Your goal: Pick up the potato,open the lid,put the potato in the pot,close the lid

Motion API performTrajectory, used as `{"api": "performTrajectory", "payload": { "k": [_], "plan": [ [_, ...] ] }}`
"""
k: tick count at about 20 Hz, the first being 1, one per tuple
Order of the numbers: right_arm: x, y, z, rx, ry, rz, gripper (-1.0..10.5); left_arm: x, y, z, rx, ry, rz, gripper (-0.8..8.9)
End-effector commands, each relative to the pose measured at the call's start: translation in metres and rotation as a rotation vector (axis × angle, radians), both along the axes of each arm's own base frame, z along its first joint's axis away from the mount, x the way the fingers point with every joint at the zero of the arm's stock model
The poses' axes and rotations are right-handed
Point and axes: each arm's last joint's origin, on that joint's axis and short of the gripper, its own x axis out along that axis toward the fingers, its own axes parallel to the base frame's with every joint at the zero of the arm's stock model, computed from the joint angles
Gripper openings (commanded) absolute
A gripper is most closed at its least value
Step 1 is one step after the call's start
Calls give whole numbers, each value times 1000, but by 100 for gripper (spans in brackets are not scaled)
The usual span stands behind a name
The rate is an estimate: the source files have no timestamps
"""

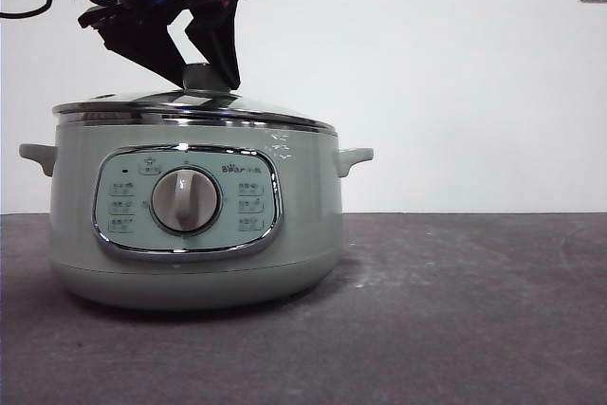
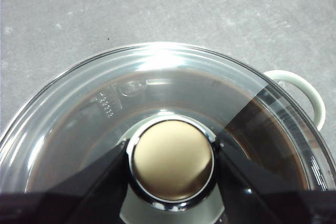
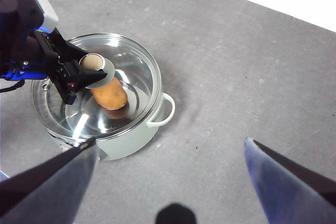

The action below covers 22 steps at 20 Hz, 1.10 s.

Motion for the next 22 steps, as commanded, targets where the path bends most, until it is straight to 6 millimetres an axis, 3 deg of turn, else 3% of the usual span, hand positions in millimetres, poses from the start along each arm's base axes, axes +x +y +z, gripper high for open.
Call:
{"api": "performTrajectory", "payload": {
  "k": [1, 5, 6, 8, 9, 11, 14, 18, 19, 21, 22],
  "plan": [
    [-2, -1, 0, 9, 16, -11, 468, 2, -2, -17, -3, 54, 19, -9],
    [-2, -2, 0, 17, 20, -18, 469, 2, -1, -17, -24, 67, 46, 6],
    [-2, -2, 0, 20, 22, -21, 468, 2, -1, -17, -20, 70, 55, 76],
    [-2, -2, 0, 21, 23, -22, 469, 2, -1, -17, -19, 70, 56, 380],
    [-2, -2, 0, 21, 23, -22, 468, 2, -1, -17, -18, 69, 56, 442],
    [-2, -2, 0, 21, 23, -22, 469, 3, -1, -16, -17, 45, 51, 441],
    [-2, -2, 0, 19, 21, -25, 468, -5, 2, 4, -59, -31, 37, 441],
    [-1, -1, -2, 13, 23, -29, 467, -40, 16, 48, -136, -164, -3, 440],
    [0, -1, -3, 8, 27, -29, 432, -52, 22, 59, -153, -200, -15, 439],
    [1, 0, -10, 7, 24, -30, 227, -78, 34, 80, -197, -259, -38, 434],
    [2, 1, -15, 13, 15, -30, 128, -90, 41, 88, -214, -284, -47, 387]
  ]
}}
